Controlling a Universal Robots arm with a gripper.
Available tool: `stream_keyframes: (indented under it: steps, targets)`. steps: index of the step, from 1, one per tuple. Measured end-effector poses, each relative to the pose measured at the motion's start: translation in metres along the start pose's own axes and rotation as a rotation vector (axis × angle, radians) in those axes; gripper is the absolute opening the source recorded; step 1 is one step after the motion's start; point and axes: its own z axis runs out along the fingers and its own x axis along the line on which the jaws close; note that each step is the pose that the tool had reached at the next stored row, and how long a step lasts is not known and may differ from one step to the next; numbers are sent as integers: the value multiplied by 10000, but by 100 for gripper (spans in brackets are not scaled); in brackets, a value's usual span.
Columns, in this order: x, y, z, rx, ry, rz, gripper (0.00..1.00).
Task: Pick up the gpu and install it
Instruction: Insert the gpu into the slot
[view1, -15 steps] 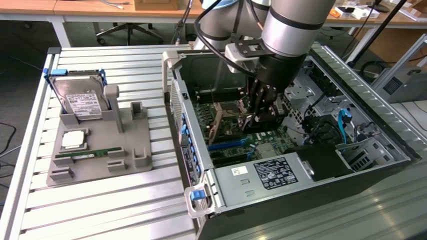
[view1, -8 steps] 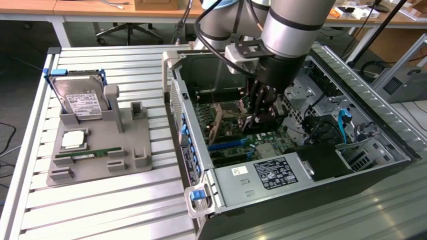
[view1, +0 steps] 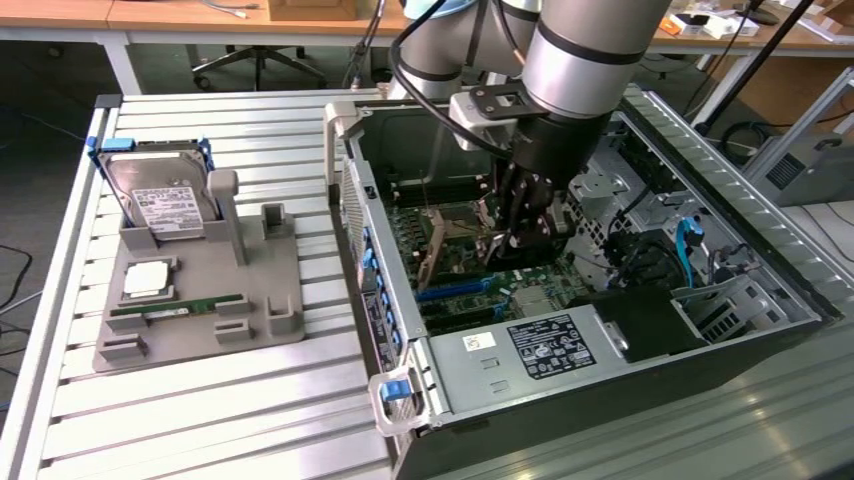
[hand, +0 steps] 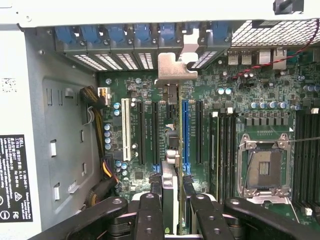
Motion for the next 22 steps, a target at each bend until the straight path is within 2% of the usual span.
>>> stream_keyframes:
  steps: [22]
  targets:
    - [10, 1, 42, 1, 94, -1, 27]
